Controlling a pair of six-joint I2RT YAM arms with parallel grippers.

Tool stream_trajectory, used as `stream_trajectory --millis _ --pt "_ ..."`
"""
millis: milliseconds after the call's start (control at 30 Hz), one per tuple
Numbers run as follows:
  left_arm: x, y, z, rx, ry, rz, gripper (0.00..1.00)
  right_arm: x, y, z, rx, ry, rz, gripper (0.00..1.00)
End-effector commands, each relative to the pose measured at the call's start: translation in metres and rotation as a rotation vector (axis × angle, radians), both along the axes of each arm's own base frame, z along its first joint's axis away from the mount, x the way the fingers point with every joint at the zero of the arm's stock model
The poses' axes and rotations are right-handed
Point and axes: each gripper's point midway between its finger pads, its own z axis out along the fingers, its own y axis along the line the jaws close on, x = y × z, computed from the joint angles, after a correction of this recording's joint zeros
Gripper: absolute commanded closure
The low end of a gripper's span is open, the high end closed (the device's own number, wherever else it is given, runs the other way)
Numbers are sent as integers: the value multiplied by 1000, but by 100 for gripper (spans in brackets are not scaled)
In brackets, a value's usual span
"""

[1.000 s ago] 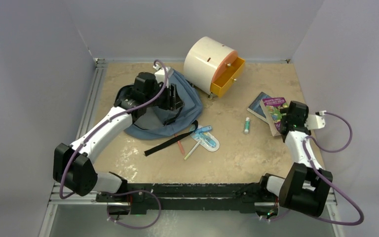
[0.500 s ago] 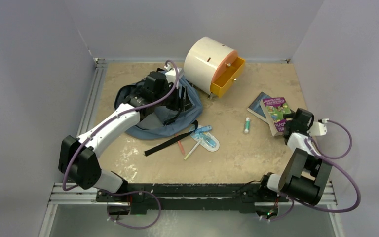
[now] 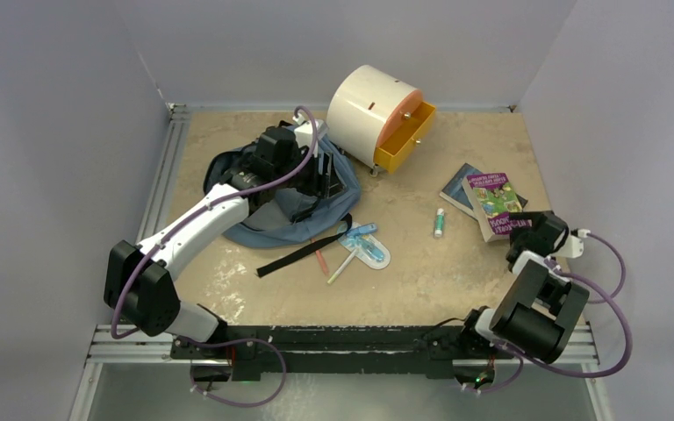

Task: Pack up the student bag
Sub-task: Pick up the book from the center of the board.

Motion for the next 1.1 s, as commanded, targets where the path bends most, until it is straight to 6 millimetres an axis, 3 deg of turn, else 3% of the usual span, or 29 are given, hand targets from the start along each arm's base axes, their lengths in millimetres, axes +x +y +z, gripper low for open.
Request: stream_trajectory --millis 0,367,667,900,1067 --pt "1 -7 36 -74 -91 -31 39 4 -7 10 -16 -91 31 1" --pt "2 -11 31 -80 -72 -38 39 1 9 -7 76 -216 120 3" --pt "3 -11 25 -73 -61 -35 39 7 17 -7 104 -264 167 7" --pt "2 -10 23 -69 -56 -32 39 12 20 -8 130 -300 176 15" --pt "3 -8 21 -62 -53 -22 39 16 24 -1 133 -342 194 29"
